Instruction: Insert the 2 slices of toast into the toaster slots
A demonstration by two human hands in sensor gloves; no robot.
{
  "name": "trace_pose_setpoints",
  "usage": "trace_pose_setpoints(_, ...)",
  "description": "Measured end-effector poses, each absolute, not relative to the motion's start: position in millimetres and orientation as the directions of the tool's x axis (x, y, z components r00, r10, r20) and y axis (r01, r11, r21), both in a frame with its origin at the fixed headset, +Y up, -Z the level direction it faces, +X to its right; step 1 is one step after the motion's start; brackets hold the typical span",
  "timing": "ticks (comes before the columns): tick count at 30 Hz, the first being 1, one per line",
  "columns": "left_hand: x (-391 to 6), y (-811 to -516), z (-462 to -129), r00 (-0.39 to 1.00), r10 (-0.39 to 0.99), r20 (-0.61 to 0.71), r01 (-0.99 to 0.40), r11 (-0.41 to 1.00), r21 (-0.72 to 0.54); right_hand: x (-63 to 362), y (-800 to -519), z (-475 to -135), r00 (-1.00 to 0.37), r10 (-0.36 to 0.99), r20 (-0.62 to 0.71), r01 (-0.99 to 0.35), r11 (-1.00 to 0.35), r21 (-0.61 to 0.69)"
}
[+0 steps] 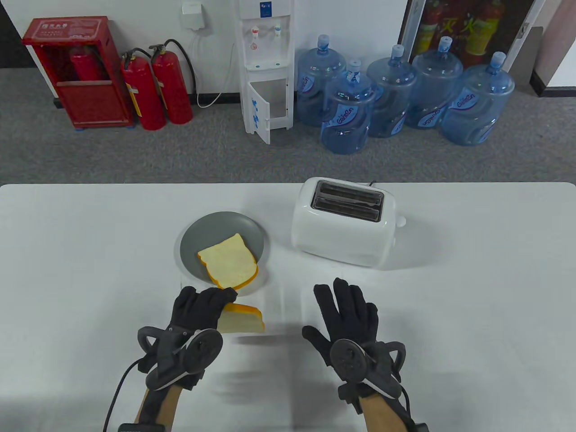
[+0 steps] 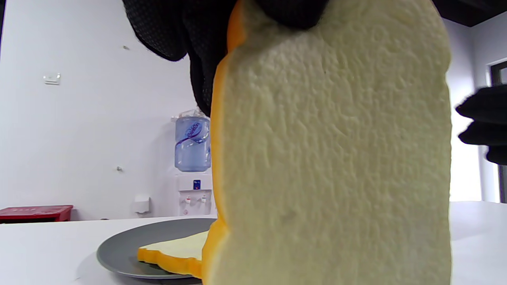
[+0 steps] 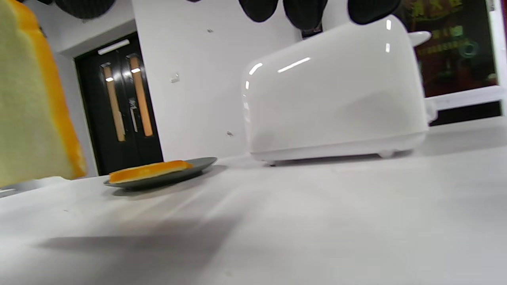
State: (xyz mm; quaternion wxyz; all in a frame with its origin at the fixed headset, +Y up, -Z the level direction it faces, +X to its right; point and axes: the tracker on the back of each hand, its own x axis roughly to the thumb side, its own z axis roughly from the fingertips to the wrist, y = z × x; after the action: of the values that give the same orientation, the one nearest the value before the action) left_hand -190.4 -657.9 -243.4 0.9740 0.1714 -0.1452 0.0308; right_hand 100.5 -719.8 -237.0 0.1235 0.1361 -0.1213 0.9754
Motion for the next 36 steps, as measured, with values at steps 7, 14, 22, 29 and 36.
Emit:
trace_pose_setpoints(7,-176.8,-658.4,-238.3,0.933,0.042,0.357,-0.156,0.942,0.298,87.7,-707.5,-222.0,-0.883,0.198,0.427,-0.332,-0.904,-0.268)
trace_pose_setpoints(14,-163.5,-659.9,-234.2,0.909,0.052,0.413,-0.173,0.95,0.26,72.6,-697.1,-206.9,-0.828,0.161,0.538,-0.39,-0.854,-0.345)
trace_pose_setpoints(22,-150.7,-655.3,-224.9,0.87,0.061,0.489,-0.218,0.937,0.271,59.6,-693.8,-200.1,-0.769,0.185,0.611,-0.459,-0.826,-0.327)
trace_pose_setpoints(29,-146.3,-651.8,-221.5,0.853,0.094,0.514,-0.252,0.936,0.247,55.3,-692.0,-195.6,-0.747,0.188,0.638,-0.489,-0.805,-0.336)
trace_pose_setpoints(36,-148.8,-654.6,-223.6,0.841,0.161,0.516,-0.307,0.928,0.212,54.8,-689.7,-193.6,-0.767,0.161,0.621,-0.481,-0.785,-0.39)
